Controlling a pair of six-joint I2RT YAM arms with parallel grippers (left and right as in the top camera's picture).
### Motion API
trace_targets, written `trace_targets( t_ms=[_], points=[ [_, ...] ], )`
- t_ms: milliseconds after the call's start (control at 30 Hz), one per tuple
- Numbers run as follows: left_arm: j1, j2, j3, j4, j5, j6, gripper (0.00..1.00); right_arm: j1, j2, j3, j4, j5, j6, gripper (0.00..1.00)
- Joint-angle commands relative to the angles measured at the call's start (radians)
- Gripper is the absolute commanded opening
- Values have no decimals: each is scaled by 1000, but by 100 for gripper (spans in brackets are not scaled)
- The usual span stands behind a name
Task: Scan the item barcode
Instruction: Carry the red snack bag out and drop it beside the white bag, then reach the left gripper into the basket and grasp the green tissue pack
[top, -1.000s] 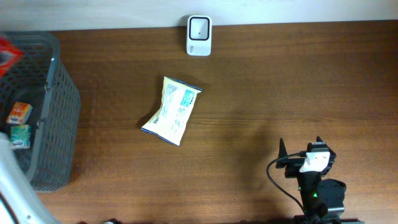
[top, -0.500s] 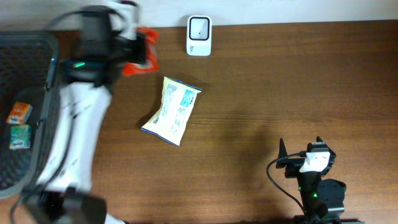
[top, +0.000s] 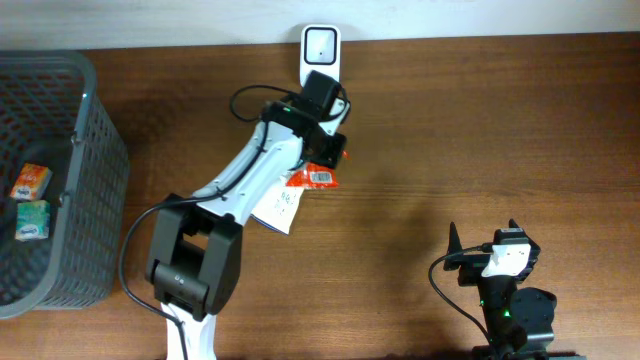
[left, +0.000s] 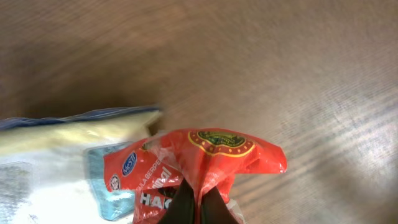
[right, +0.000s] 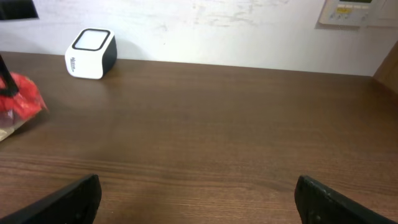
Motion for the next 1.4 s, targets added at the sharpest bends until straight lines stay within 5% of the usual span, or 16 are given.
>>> trace_targets(
  t_ms=[0, 133, 467, 633, 767, 1000, 1167, 1367],
  points=[
    [-33, 3, 0, -5, -7, -12, 39, 6, -3, -2, -13, 5, 5, 99],
    [-37, 3, 0, -4, -7, -11, 72, 6, -3, -2, -13, 5, 5, 98],
    [119, -115, 198, -52, -48, 21, 73, 6, -3, -2, -13, 5, 6, 98],
    [337, -264, 324, -43, -332, 45, 99, 6, -3, -2, -13, 5, 6, 98],
    [569, -309, 327, -27, -443, -5, 99, 6, -3, -2, -13, 5, 6, 98],
    [985, -306, 251, -68, -388, -240, 99, 6, -3, -2, -13, 5, 6, 99],
    [1127, -306, 84, -31, -391, -221, 99, 6, -3, -2, -13, 5, 5, 98],
    [1207, -306, -143, 97, -380, 5, 100, 6, -3, -2, -13, 5, 6, 99]
  ],
)
